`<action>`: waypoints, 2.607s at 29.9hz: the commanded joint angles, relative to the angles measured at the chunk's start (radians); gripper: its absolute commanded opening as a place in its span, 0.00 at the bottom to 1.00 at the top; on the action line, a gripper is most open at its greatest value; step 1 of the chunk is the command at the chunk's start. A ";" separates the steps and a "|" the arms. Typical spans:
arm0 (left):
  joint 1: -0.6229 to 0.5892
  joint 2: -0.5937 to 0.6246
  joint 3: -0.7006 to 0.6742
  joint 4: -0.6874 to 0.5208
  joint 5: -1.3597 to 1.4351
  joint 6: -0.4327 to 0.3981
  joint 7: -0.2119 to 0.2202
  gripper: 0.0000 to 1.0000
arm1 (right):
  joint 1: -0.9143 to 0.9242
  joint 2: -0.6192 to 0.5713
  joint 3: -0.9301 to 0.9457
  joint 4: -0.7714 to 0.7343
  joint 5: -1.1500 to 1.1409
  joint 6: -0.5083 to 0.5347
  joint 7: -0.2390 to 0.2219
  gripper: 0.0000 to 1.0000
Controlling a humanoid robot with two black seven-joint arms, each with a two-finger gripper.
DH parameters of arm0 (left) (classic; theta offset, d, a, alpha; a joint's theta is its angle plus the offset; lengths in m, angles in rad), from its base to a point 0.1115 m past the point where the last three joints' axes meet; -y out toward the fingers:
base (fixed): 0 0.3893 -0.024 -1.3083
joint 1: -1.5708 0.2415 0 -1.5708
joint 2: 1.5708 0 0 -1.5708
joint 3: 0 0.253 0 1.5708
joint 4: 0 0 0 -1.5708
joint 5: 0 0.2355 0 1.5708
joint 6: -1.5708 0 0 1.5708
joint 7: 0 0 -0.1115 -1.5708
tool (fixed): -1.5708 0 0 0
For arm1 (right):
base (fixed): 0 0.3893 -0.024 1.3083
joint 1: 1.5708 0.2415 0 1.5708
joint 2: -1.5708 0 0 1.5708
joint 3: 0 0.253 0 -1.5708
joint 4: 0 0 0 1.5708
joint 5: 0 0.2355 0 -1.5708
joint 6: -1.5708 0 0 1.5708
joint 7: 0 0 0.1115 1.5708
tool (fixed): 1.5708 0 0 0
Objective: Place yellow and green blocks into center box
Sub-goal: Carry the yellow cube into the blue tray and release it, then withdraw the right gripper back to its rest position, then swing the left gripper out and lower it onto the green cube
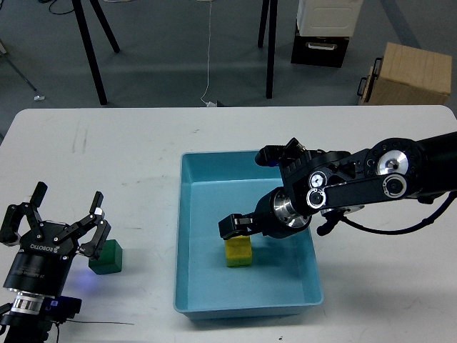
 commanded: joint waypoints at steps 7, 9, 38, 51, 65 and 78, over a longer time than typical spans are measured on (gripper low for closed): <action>-0.005 0.001 0.000 0.000 0.000 0.000 0.001 1.00 | -0.019 -0.161 0.349 -0.190 0.106 -0.052 -0.001 0.97; -0.018 0.001 0.000 0.000 0.000 0.000 0.003 1.00 | -0.051 -0.220 0.450 -0.250 0.133 -0.037 -0.001 0.97; -0.062 0.011 -0.014 0.000 -0.002 0.000 -0.005 1.00 | -1.459 -0.284 1.948 -0.062 0.746 0.275 0.182 0.97; -0.090 0.005 -0.044 0.000 -0.010 0.000 -0.009 1.00 | -1.975 0.073 2.084 0.178 0.751 0.320 0.193 0.97; -0.266 0.103 -0.282 0.173 -0.010 0.000 0.014 1.00 | -1.978 0.052 2.095 0.179 0.745 0.320 0.191 0.98; -0.527 0.699 -0.063 0.209 0.088 0.000 0.011 1.00 | -1.969 0.055 2.092 0.181 0.737 0.320 0.191 0.98</action>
